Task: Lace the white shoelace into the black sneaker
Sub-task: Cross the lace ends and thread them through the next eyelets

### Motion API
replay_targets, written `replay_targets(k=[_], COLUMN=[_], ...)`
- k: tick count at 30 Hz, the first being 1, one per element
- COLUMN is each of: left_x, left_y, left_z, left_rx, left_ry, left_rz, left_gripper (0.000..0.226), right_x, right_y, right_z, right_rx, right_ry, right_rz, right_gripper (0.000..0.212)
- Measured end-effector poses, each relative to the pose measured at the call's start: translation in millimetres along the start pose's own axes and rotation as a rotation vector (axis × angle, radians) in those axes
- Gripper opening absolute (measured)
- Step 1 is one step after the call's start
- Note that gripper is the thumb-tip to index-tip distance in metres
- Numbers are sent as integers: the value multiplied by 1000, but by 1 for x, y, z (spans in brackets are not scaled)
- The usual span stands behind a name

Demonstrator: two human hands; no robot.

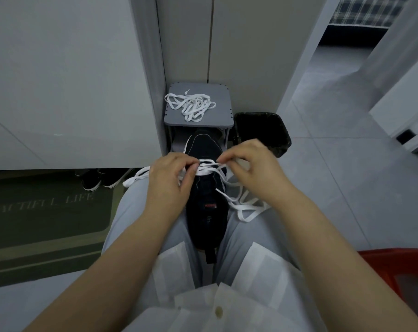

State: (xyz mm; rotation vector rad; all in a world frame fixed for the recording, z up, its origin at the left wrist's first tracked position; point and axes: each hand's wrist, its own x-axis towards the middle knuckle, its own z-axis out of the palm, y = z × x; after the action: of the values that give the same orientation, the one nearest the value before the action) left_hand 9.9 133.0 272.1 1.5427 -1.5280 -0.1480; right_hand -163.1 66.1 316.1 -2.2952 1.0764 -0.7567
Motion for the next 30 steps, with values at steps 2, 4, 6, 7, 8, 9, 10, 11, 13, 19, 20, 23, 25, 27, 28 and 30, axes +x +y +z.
replay_targets(k=[2,4,6,7,8,9,10,11,13,19,20,23,25,27,28,30], left_x=[0,-2,-3,-3,-3,-3,-3,-3,-3,-4,-3,-2,-3,-3,-3,-3], left_y=[-3,-3,-2,-1,-1,-1,-1,-1,0,3,3,-1,-3,-2,-2,-1], left_z=[1,2,2,1,1,0,0,-1,-1,-2,-1,2,4,4,4,3], left_rx=[40,71,92,96,97,96,93,90,88,87,96,133,153,150,142,143], left_ry=[-34,-49,-48,-48,-49,-49,-51,-55,-59,-55,-63,-83,-77,-65,-58,-54], left_rz=[3,-22,-47,-54,-58,-59,-60,-60,-61,-81,-77,-48,-52,-76,-86,-83], left_gripper=[29,30,31,30,30,30,29,29,29,31,30,28,29,31,30,29], right_x=[0,0,0,1,2,3,3,4,4,6,7,4,2,3,4,3], right_y=[2,6,10,12,13,14,16,17,19,14,12,5,1,0,-1,0], right_z=[10,19,23,24,22,21,19,19,22,-8,-18,-34,-28,-15,-8,6], right_rx=[-101,-220,-294,-306,-300,-281,-263,-256,-279,248,355,315,110,15,-12,-117], right_ry=[-22,-11,13,26,27,20,12,0,-6,536,590,444,319,177,94,-24], right_rz=[-24,-72,-93,-87,-66,-42,-23,-11,-18,247,276,232,119,23,25,69], right_gripper=[14,11,12,12,12,13,14,15,14,8,8,13,26,35,34,23])
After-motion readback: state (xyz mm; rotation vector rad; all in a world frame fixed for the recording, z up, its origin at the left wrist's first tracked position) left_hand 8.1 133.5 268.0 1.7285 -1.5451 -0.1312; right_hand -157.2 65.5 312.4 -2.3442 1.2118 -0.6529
